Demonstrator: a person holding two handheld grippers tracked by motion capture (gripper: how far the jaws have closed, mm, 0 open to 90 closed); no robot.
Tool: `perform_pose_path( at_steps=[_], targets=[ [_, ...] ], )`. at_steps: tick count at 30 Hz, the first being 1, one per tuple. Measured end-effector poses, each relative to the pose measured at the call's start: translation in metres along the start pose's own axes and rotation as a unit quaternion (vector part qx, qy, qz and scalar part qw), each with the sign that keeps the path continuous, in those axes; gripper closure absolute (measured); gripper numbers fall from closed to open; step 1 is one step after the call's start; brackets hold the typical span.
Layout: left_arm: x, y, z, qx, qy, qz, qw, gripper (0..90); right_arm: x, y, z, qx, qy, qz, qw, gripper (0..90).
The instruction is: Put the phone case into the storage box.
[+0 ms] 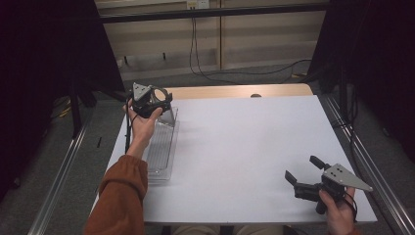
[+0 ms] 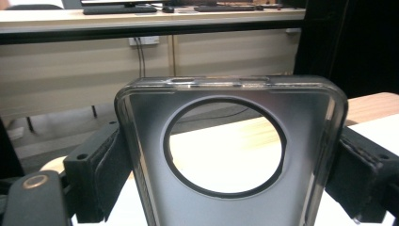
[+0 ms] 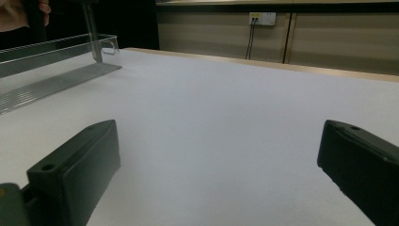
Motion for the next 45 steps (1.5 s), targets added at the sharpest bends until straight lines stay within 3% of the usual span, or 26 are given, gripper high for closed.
perform_pose_path(
  at_steps=[13, 14, 17, 22, 23, 26, 28, 32, 37, 39, 44, 45],
  targets=[
    [0.007, 0.009, 0.010, -0.013, 0.007, -0.017, 0.9997, 11.5, 0.001, 0.002, 0.000, -0.006, 0.004, 0.001, 1.0000, 0.0],
    [0.008, 0.009, 0.010, -0.016, 0.012, -0.009, 0.9998, 11.5, 0.001, 0.002, 0.000, -0.007, 0.005, 0.003, 1.0000, 0.0],
    [0.009, 0.007, 0.011, -0.011, 0.011, -0.007, 0.9999, 11.4, 0.001, 0.002, 0.000, -0.006, 0.004, 0.002, 1.0000, 0.0],
    [0.012, 0.008, 0.013, -0.021, 0.018, -0.004, 0.9996, 11.2, 0.001, 0.002, 0.000, -0.007, 0.003, -0.001, 1.0000, 0.0],
    [0.011, 0.006, 0.014, -0.021, 0.014, -0.012, 0.9996, 11.1, 0.001, 0.002, 0.000, -0.007, 0.004, 0.001, 1.0000, 0.0],
    [0.012, 0.007, 0.015, -0.024, 0.017, -0.007, 0.9996, 10.7, 0.002, 0.003, 0.000, -0.010, 0.006, 0.003, 0.9999, 0.0],
    [0.012, 0.008, 0.015, -0.033, 0.020, -0.014, 0.9991, 10.4, 0.001, 0.002, 0.000, -0.010, 0.004, -0.002, 0.9999, 0.0],
    [0.013, 0.008, 0.018, -0.028, 0.019, -0.021, 0.9992, 9.2, 0.002, 0.003, 0.001, -0.011, 0.004, -0.005, 0.9999, 0.0],
    [0.011, 0.008, 0.022, -0.046, 0.024, -0.011, 0.9986, 8.7, 0.002, 0.003, 0.001, -0.012, 0.007, -0.001, 0.9999, 0.0],
    [0.009, 0.005, 0.024, -0.037, 0.020, -0.011, 0.9990, 8.1, 0.002, 0.004, 0.001, -0.014, 0.008, 0.000, 0.9999, 0.0],
    [0.007, 0.004, 0.028, -0.050, 0.025, -0.004, 0.9984, 9.7, 0.002, 0.004, 0.001, -0.015, 0.007, -0.003, 0.9999, 0.0],
    [0.006, 0.004, 0.029, -0.043, 0.024, -0.003, 0.9988, 10.1, 0.002, 0.004, 0.001, -0.015, 0.007, -0.003, 0.9999, 0.0]
  ],
)
Point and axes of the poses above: each handheld gripper's, and its own axes: z roughly forward along the jaws, x roughly out of its underside, y roughly to its left, the point moved 10 cm from there along z, roughly forward along the jaws, and after that the axes turned 1 degree about -x, right-handed, at the moved point
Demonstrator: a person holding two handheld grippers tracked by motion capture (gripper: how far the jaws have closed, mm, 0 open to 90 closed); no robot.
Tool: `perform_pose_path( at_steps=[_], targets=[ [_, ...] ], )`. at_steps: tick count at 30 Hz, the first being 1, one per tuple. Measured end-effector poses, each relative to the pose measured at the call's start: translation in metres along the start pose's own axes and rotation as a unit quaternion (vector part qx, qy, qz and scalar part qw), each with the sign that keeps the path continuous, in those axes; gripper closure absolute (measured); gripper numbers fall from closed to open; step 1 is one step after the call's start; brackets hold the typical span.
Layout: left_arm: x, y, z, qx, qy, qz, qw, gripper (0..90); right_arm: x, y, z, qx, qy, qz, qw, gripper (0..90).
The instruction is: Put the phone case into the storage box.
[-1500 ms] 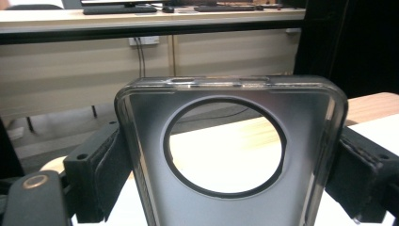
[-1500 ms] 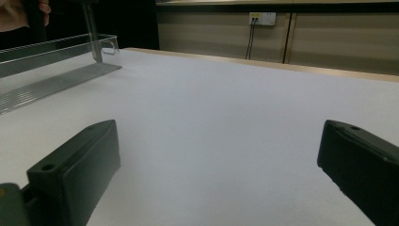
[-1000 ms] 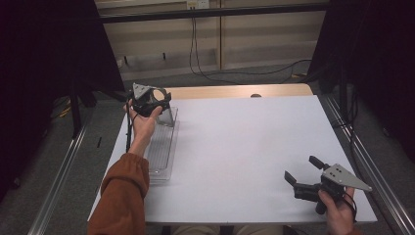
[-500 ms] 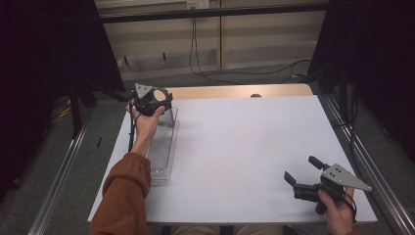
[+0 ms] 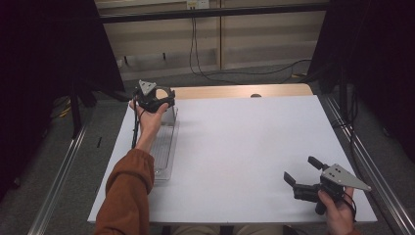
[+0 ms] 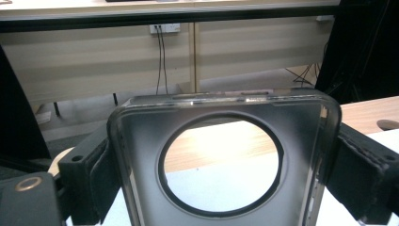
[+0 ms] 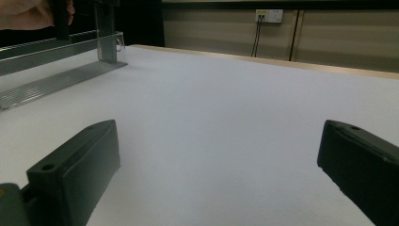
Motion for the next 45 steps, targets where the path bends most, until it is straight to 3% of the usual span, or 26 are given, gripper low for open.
perform_pose_path(
  at_steps=[1, 6, 12, 16, 25, 29, 33, 35, 37, 38, 42, 45],
  targets=[
    [0.000, 0.001, 0.000, -0.008, 0.003, -0.003, 1.0000, 10.1, 0.000, 0.000, 0.000, 0.000, -0.001, -0.001, 1.0000, 0.0],
    [0.001, 0.003, 0.003, -0.007, 0.006, 0.005, 0.9999, 10.2, 0.000, 0.000, 0.000, 0.001, 0.000, 0.003, 1.0000, 0.0],
    [-0.002, 0.003, 0.008, -0.003, -0.001, -0.004, 1.0000, 10.1, 0.000, 0.000, 0.000, 0.000, 0.001, 0.004, 1.0000, 0.0],
    [-0.002, 0.002, 0.011, -0.008, 0.000, 0.001, 1.0000, 10.2, 0.000, 0.000, 0.000, 0.001, 0.000, 0.004, 1.0000, 0.0],
    [0.000, 0.001, 0.011, -0.001, 0.009, -0.001, 1.0000, 9.0, 0.001, -0.001, 0.001, 0.000, 0.002, 0.004, 1.0000, 0.0],
    [-0.002, -0.001, 0.010, 0.008, 0.003, -0.005, 1.0000, 5.7, 0.001, 0.000, 0.000, -0.001, 0.002, 0.004, 1.0000, 0.0],
    [-0.002, 0.003, 0.009, -0.003, 0.008, -0.006, 0.9999, 4.7, 0.001, -0.001, 0.001, 0.000, 0.002, 0.004, 1.0000, 0.0],
    [-0.004, 0.004, 0.009, 0.002, -0.001, -0.009, 1.0000, 4.0, 0.001, 0.000, 0.000, -0.001, 0.001, 0.004, 1.0000, 0.0],
    [-0.005, 0.002, 0.010, 0.011, -0.007, -0.002, 0.9999, 3.6, 0.000, 0.000, 0.000, -0.002, 0.001, 0.003, 1.0000, 0.0],
    [-0.005, 0.004, 0.009, 0.005, -0.005, 0.006, 1.0000, 3.6, 0.001, 0.000, 0.001, -0.001, 0.001, 0.003, 1.0000, 0.0],
    [-0.009, 0.003, 0.008, 0.004, -0.012, 0.000, 0.9999, 4.0, 0.000, 0.000, 0.001, -0.001, 0.001, 0.004, 1.0000, 0.0],
    [-0.009, 0.005, 0.006, 0.003, -0.009, 0.007, 0.9999, 3.8, 0.001, 0.000, 0.001, -0.001, 0.001, 0.004, 1.0000, 0.0]
  ],
)
Point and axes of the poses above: each handheld gripper's, and its own axes: z roughly forward along the jaws, x roughly out of its underside, y roughly to its left, the point moved 10 cm from there along z, roughly forward along the jaws, and after that the axes turned 1 degree about -x, right-handed, at the moved point
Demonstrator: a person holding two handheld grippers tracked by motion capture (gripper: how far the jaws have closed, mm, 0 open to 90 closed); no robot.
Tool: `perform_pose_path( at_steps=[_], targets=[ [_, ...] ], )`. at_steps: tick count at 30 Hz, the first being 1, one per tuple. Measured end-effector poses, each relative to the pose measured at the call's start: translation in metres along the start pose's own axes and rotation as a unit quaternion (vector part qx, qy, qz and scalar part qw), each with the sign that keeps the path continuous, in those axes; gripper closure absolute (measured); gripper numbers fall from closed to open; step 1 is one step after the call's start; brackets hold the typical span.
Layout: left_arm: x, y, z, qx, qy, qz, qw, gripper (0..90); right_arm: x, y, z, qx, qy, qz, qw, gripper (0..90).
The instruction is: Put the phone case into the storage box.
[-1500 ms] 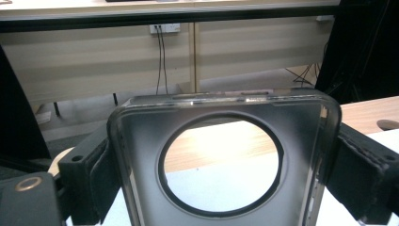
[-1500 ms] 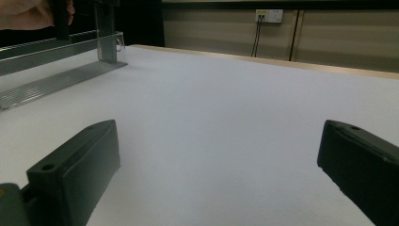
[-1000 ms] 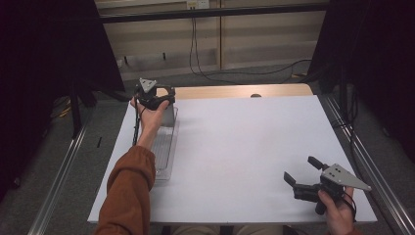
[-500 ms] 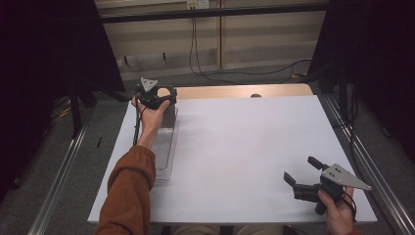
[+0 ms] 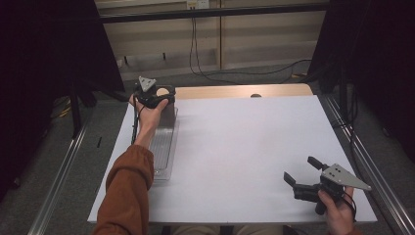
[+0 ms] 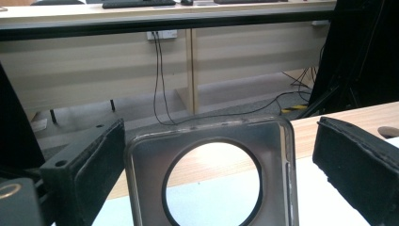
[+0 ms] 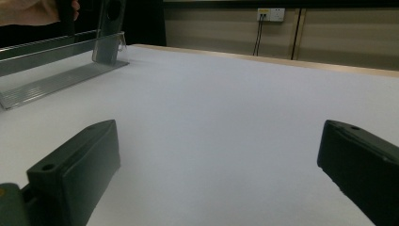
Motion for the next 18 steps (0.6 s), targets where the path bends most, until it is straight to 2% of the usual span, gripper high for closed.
perform_pose_path(
  at_steps=[2, 3, 4, 8, 10, 18],
  targets=[
    [-0.001, 0.002, -0.001, 0.005, -0.007, -0.009, 0.9999, 3.2, 0.000, 0.000, -0.001, -0.001, 0.001, 0.001, 1.0000, 0.0],
    [-0.001, 0.005, -0.002, -0.001, -0.002, -0.009, 1.0000, 2.8, 0.000, 0.000, -0.001, -0.001, 0.000, 0.001, 1.0000, 0.0],
    [-0.002, 0.004, -0.002, 0.007, -0.008, -0.013, 0.9999, 2.7, 0.000, 0.000, -0.001, -0.001, -0.001, 0.000, 1.0000, 0.0],
    [-0.008, 0.004, -0.008, 0.012, -0.014, -0.013, 0.9997, 1.8, -0.001, 0.000, 0.000, 0.000, -0.001, 0.001, 1.0000, 0.0],
    [-0.013, 0.003, -0.011, 0.024, -0.027, -0.019, 0.9992, 1.8, -0.001, 0.000, -0.001, 0.000, -0.001, 0.001, 1.0000, 0.0],
    [-0.024, 0.001, -0.025, 0.038, -0.046, -0.008, 0.9982, 1.5, -0.001, -0.001, -0.001, 0.002, -0.003, 0.002, 1.0000, 0.0]
  ],
)
Point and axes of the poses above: each handheld gripper's, and its own axes: z roughly forward along the jaws, x roughly out of its underside, y roughly to its left, the point moved 10 cm from there along z, roughly forward along the jaws, and after that the axes turned 1 degree about -x, right-handed, at the moved point
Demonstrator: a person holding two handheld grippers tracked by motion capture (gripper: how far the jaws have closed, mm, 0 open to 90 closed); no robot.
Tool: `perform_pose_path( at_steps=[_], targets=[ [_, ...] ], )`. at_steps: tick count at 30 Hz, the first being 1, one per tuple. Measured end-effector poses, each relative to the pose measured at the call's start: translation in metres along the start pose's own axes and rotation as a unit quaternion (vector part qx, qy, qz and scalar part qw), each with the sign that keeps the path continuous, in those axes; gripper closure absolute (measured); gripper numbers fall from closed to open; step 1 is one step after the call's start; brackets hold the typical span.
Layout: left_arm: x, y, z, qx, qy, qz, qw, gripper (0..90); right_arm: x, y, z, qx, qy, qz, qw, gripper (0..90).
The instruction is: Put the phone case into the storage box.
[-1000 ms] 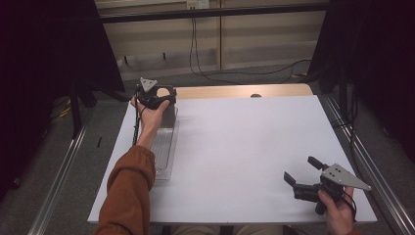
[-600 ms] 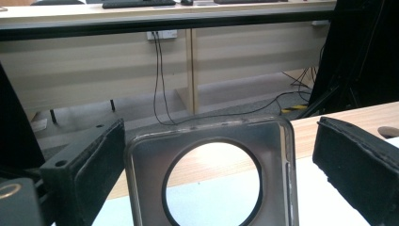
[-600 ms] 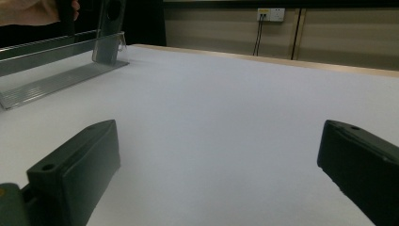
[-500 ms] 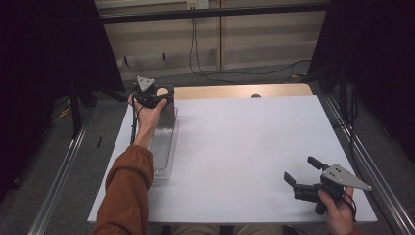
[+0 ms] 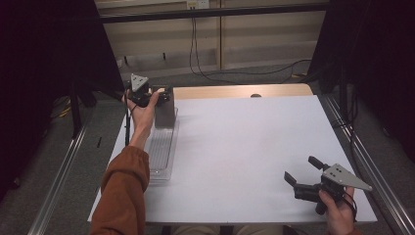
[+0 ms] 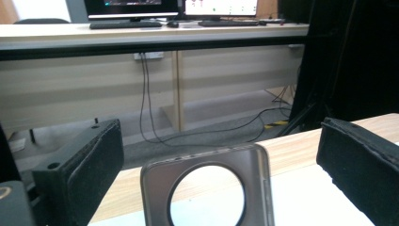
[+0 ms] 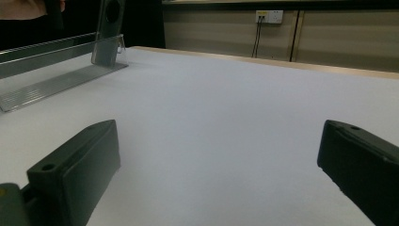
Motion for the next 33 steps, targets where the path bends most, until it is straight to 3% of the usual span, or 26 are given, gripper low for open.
perform_pose_path(
  at_steps=[4, 5, 10, 14, 17, 20, 21, 33],
  targets=[
    [-0.001, 0.002, -0.004, 0.000, 0.000, 0.005, 1.0000, 1.5, 0.000, 0.001, 0.000, -0.001, 0.000, 0.000, 1.0000, 0.0],
    [-0.001, 0.001, -0.004, 0.004, 0.000, -0.003, 1.0000, 1.5, 0.000, 0.001, 0.000, -0.002, -0.001, 0.000, 1.0000, 0.0],
    [-0.003, 0.001, -0.011, 0.023, -0.008, -0.003, 0.9997, 1.6, 0.000, 0.001, 0.000, -0.001, -0.002, 0.004, 1.0000, 0.0],
    [-0.007, 0.004, -0.018, 0.026, -0.012, -0.009, 0.9995, 1.6, 0.000, -0.001, 0.000, 0.000, -0.005, 0.006, 1.0000, 0.0],
    [-0.010, 0.005, -0.024, 0.025, -0.013, -0.001, 0.9996, 1.6, 0.000, -0.003, 0.000, -0.002, -0.005, 0.004, 1.0000, 0.0],
    [-0.011, 0.001, -0.030, 0.034, -0.016, -0.014, 0.9992, 2.1, 0.000, -0.005, 0.001, 0.000, -0.007, 0.005, 1.0000, 0.0],
    [-0.010, 0.001, -0.031, 0.039, -0.016, -0.007, 0.9991, 2.1, 0.000, -0.004, 0.001, -0.001, -0.007, 0.005, 1.0000, 0.0],
    [-0.010, -0.010, -0.053, 0.067, -0.019, -0.007, 0.9976, 1.8, -0.001, -0.002, 0.004, -0.004, -0.005, 0.003, 1.0000, 0.0]
  ],
)
Point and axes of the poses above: each handheld gripper's, and its own axes: z roughly forward along the jaws, x roughly out of its underside, y roughly to its left, the point moved 10 cm from there along z, roughly forward along the jaws, and after that the axes turned 1 degree about -x, right-handed, at the moved point
